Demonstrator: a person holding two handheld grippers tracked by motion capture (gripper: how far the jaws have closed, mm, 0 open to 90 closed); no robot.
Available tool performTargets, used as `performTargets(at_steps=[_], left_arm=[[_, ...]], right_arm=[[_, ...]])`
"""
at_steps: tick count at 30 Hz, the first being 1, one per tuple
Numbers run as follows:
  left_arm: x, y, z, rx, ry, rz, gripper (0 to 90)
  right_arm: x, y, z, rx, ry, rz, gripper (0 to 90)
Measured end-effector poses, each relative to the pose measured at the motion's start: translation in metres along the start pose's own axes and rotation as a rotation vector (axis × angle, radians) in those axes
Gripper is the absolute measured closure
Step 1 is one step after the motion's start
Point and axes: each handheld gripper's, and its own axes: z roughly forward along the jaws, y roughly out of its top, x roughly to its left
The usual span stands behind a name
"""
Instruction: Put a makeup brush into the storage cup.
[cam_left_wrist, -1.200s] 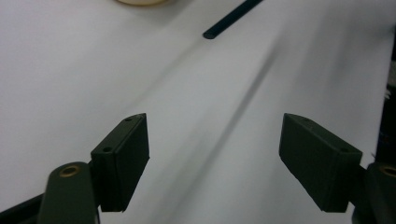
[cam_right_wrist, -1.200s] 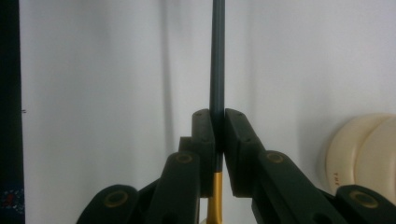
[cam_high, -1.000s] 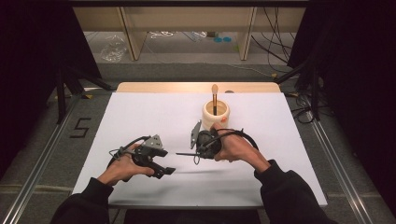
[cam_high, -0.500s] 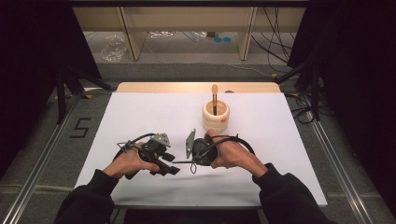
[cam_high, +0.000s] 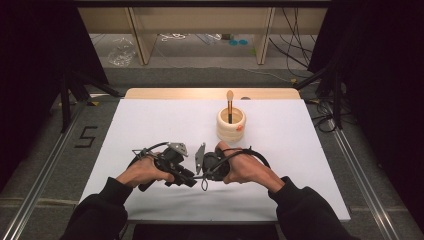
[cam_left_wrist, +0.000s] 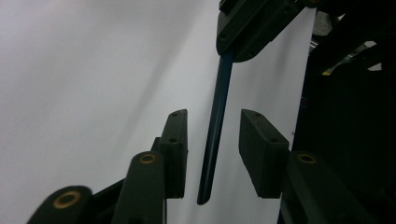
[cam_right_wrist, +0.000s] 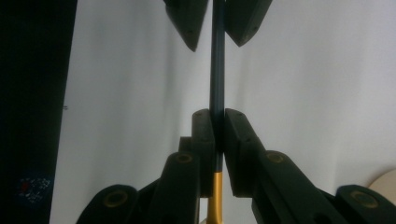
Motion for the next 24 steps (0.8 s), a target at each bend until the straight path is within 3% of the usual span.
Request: performTargets(at_steps=[2, 3, 5, 7, 9, 16, 17, 20, 22, 24], left_arm=[[0.0009, 0.0011, 0.0004, -0.004, -0.016, -0.006, 66.6], [0.0015, 0.0015, 0.0004, 0.002, -0.019, -0.002, 67.4], [0.0024, 0.0021, 0.0006, 0.01, -0.029, 0.005, 68.7], [0.0048, 0.0026, 0.0002, 0.04, -0.039, 0.032, 70.3], [0.0053, 0.0033, 0.0006, 0.057, -0.046, 0.029, 71.9], [0.0063, 0.0052, 0.0046, 0.074, -0.075, 0.037, 77.8], [0.0063, 0.0052, 0.0053, 0.068, -0.081, 0.033, 78.5], [0.0072, 0.0057, 0.0057, 0.074, -0.089, 0.037, 79.5], [0.0041, 0.0047, 0.0089, 0.031, -0.095, -0.017, 80.3], [0.0049, 0.0049, 0.0086, 0.039, -0.097, -0.009, 80.7]], right_arm=[[0.0001, 0.0006, 0.0004, -0.005, -0.009, -0.011, 83.2], [-0.0025, 0.0004, 0.0022, -0.032, -0.014, -0.057, 83.2], [-0.0023, 0.0008, 0.0025, -0.034, -0.011, -0.061, 83.2], [-0.0015, 0.0014, 0.0027, -0.037, -0.011, -0.055, 83.2], [0.0003, 0.0024, 0.0021, -0.028, -0.01, -0.045, 83.2], [0.0024, 0.0049, 0.0028, -0.028, -0.007, -0.055, 83.2], [0.0049, 0.0049, 0.0018, -0.003, 0.004, -0.021, 83.2], [0.0058, 0.0055, 0.0025, -0.004, 0.005, -0.022, 83.2], [0.0057, 0.0056, 0.0025, -0.004, 0.006, -0.025, 83.2], [0.0034, 0.0061, 0.0037, -0.028, -0.003, -0.07, 83.2]])
